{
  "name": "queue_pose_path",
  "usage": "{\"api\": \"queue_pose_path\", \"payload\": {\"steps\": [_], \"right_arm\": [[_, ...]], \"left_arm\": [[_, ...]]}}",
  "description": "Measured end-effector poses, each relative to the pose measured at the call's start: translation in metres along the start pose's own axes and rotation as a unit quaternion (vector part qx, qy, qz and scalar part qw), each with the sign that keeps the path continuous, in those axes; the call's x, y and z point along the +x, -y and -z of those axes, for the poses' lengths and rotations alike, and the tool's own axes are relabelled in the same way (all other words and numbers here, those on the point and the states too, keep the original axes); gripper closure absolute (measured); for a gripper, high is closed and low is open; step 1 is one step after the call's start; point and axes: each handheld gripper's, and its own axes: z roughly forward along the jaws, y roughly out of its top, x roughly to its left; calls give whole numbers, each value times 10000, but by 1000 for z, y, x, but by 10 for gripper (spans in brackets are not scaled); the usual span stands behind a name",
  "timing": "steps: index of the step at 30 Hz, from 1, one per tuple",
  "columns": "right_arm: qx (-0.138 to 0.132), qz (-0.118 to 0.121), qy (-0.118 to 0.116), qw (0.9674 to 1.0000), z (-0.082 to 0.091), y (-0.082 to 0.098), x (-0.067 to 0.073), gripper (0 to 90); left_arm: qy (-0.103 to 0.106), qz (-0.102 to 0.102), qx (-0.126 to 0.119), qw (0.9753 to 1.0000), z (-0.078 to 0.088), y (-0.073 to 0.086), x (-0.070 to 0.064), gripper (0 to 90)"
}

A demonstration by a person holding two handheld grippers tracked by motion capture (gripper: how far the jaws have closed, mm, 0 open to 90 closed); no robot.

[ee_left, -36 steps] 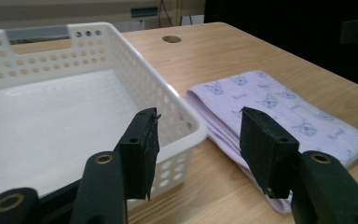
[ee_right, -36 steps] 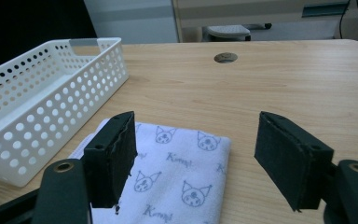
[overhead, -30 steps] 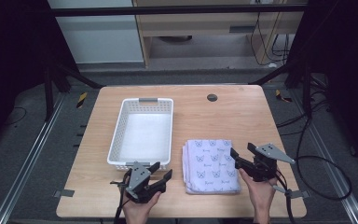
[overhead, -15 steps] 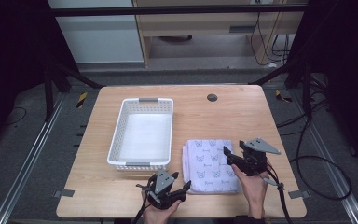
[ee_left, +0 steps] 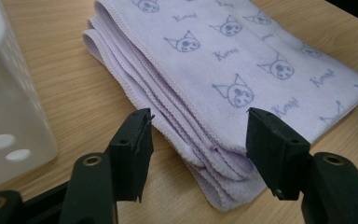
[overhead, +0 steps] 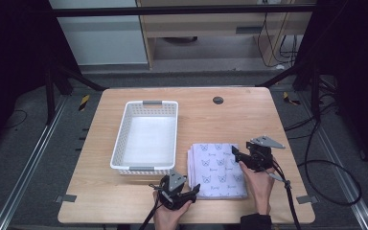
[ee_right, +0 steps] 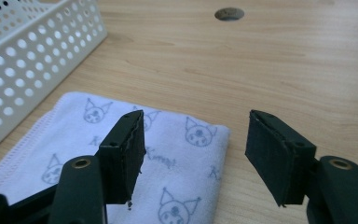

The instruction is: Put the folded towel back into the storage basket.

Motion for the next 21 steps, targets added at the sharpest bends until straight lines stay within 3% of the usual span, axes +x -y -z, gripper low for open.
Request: {"api": "queue_pose_path", "payload": {"steps": [9, 21], "right_arm": [[610, -77, -29, 9981, -37, 13, -9, 406], [833, -159, -115, 9963, -51, 18, -14, 444]], "left_arm": [[-15, 31, 241, 9997, -14, 3, 0, 387], [11, 151, 302, 9994, -20, 5, 0, 381]]}}
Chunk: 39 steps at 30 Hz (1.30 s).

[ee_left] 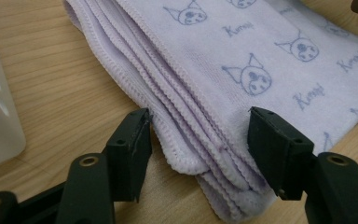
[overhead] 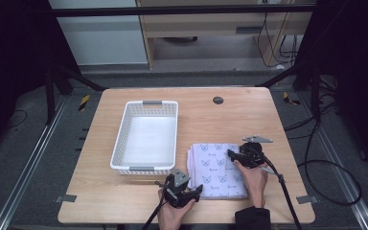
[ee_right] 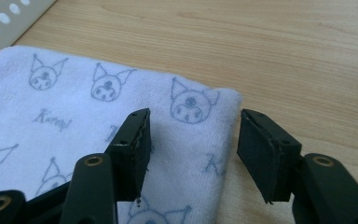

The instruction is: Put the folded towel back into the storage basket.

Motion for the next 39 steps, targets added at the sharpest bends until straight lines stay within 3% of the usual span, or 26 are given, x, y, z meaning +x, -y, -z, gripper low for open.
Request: {"api": "queue_pose_path", "payload": {"steps": [7, 8, 14, 16, 22, 29, 31, 32, 39], "right_arm": [[166, -166, -81, 9997, -5, 1, -1, 454], [207, -291, -167, 9992, -5, 2, -2, 499], [194, -370, -290, 9987, -6, 3, -2, 564], [218, -453, -351, 9981, -5, 3, -3, 599], [149, -324, -277, 9990, -3, 3, 1, 710], [131, -233, -188, 9995, -2, 2, 5, 744], [125, -196, -190, 9995, -1, 1, 6, 751], [112, -181, -197, 9996, 0, 1, 6, 753], [-152, -109, -259, 9995, 14, -2, 11, 758]], "left_arm": [[-78, -64, 31, 9999, -1, -1, -2, 383], [-91, -56, 26, 9999, -1, 0, -3, 385], [-130, -1, 27, 9999, -1, 0, -5, 423], [-47, 57, 29, 10000, -1, 0, -5, 467], [181, 186, 64, 9996, -1, -1, -4, 586], [386, 334, 34, 9987, -1, 0, 0, 674], [351, 284, -13, 9990, 0, 0, -1, 720], [254, 152, -57, 9995, 1, 0, -5, 728], [179, 0, -198, 9996, 12, -4, -6, 741]]}}
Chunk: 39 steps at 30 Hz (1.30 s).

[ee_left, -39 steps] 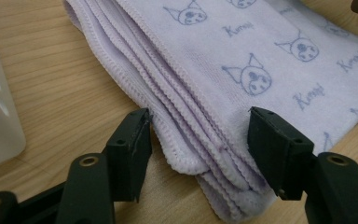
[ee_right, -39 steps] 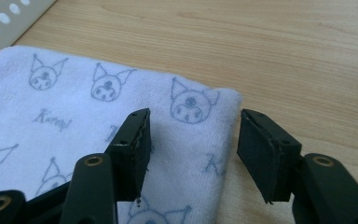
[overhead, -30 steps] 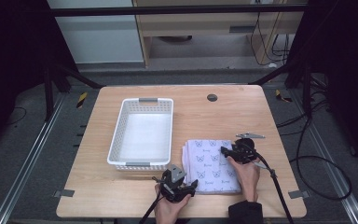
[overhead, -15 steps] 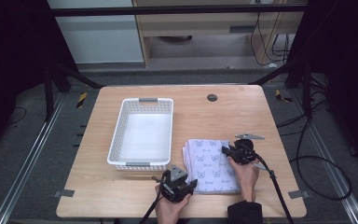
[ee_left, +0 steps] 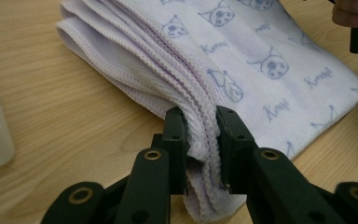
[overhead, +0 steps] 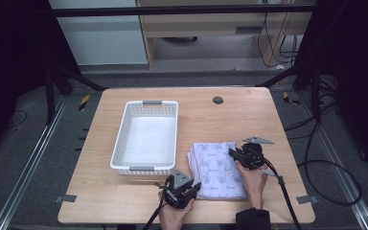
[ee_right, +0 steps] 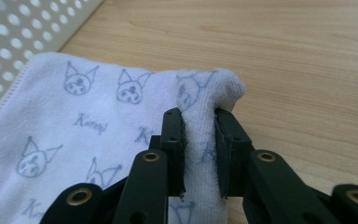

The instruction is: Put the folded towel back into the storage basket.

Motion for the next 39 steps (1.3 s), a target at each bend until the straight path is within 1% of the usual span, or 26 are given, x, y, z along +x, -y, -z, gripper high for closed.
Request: {"api": "queue_pose_path", "payload": {"steps": [2, 3, 6, 8, 9, 11, 13, 14, 15, 17, 18, 19, 21, 22, 24, 25, 26, 28, 29, 31, 32, 33, 36, 37, 38, 39], "right_arm": [[-88, 5, -43, 10000, 6, -1, 3, 758], [-136, 45, -63, 9999, 9, -2, 4, 758], [-282, 37, -87, 9996, 17, -5, 8, 757], [-396, 91, -107, 9991, 23, -7, 11, 757], [-451, 115, -109, 9989, 27, -8, 12, 757], [-494, 110, -119, 9986, 30, -8, 14, 757], [-646, 184, -131, 9977, 41, -13, 20, 756], [-646, 184, -131, 9977, 41, -13, 20, 756], [-741, 215, -134, 9969, 47, -16, 23, 756], [-825, 271, -138, 9961, 52, -19, 26, 756], [-825, 271, -138, 9961, 52, -19, 26, 756], [-934, 319, -151, 9950, 59, -22, 31, 755], [-1028, 368, -152, 9939, 64, -24, 34, 755], [-1057, 381, -154, 9936, 67, -25, 36, 755], [-1089, 389, -154, 9932, 69, -27, 37, 755], [-1116, 403, -151, 9928, 71, -28, 39, 755], [-1177, 395, -182, 9921, 74, -31, 41, 754], [-1196, 404, -193, 9918, 75, -32, 42, 754], [-1224, 413, -205, 9914, 76, -33, 43, 754], [-1302, 472, -199, 9902, 79, -38, 49, 755], [-1302, 472, -199, 9902, 79, -38, 49, 755], [-1364, 525, -187, 9891, 82, -42, 53, 754], [-1405, 540, -216, 9884, 84, -45, 57, 754], [-1425, 594, -204, 9878, 86, -50, 61, 755], [-1425, 594, -204, 9878, 86, -50, 61, 755], [-1447, 637, -222, 9872, 87, -54, 64, 754]], "left_arm": [[-30, -69, -37, 10000, 5, -2, -1, 741], [-82, -125, -30, 9999, 7, -4, -2, 741], [-85, -217, -84, 9997, 13, -7, -4, 741], [-85, -247, -113, 9996, 15, -8, -4, 741], [-106, -289, -147, 9994, 20, -10, -5, 740], [-106, -331, -172, 9992, 24, -12, -5, 740], [-98, -364, -251, 9990, 31, -16, -7, 740], [-98, -364, -251, 9990, 31, -16, -7, 740], [-95, -413, -293, 9987, 36, -19, -8, 740], [-90, -431, -367, 9984, 42, -21, -9, 740], [-90, -431, -367, 9984, 42, -21, -9, 740], [-91, -469, -411, 9980, 47, -24, -10, 740], [-91, -501, -468, 9976, 52, -27, -11, 740], [-91, -501, -468, 9976, 52, -27, -11, 739], [-97, -566, -517, 9970, 58, -30, -13, 740], [-99, -557, -561, 9968, 61, -31, -14, 740], [-105, -583, -588, 9965, 64, -33, -13, 740], [-110, -587, -589, 9965, 66, -34, -12, 740], [-124, -625, -601, 9962, 68, -36, -12, 740], [-151, -664, -669, 9954, 74, -40, -11, 740], [-151, -664, -669, 9954, 74, -40, -11, 740], [-168, -700, -715, 9948, 78, -42, -10, 739], [-176, -698, -764, 9945, 82, -44, -8, 739], [-164, -679, -807, 9943, 85, -47, -6, 739], [-164, -679, -807, 9943, 85, -47, -6, 739], [-172, -666, -832, 9942, 87, -48, -5, 739]]}}
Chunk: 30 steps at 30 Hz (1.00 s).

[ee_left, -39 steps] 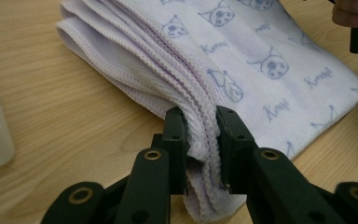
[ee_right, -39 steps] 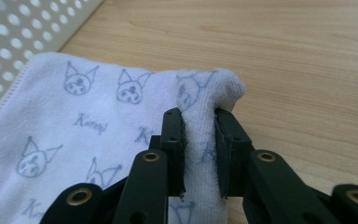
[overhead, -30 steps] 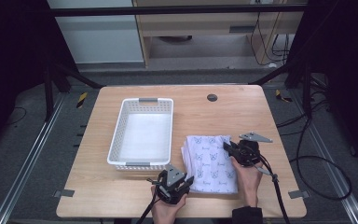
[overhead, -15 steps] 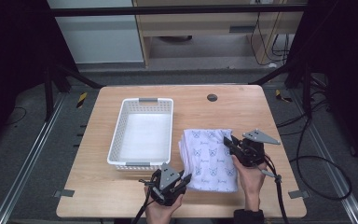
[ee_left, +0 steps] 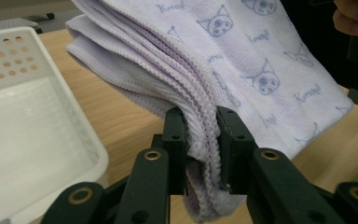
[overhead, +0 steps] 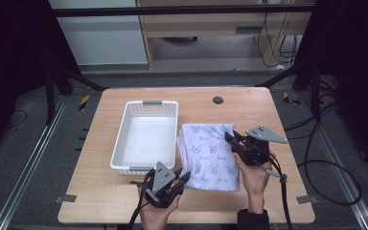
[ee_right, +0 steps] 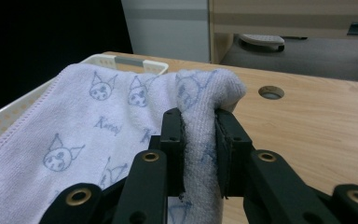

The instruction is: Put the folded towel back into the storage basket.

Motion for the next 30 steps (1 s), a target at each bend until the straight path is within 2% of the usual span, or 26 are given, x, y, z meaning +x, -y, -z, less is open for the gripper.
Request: {"api": "queue_pose_path", "payload": {"steps": [10, 18, 30], "right_arm": [[-223, 99, -111, 9996, -7, -21, 15, 754], [-256, 203, -203, 9993, -18, -33, 26, 753], [-355, 232, -256, 9988, -31, -44, 39, 752]], "left_arm": [[-202, 30, -220, 9996, 19, -15, 16, 740], [-329, 126, -345, 9988, 29, -18, 28, 740], [-535, 228, -434, 9974, 36, -23, 43, 740]]}}
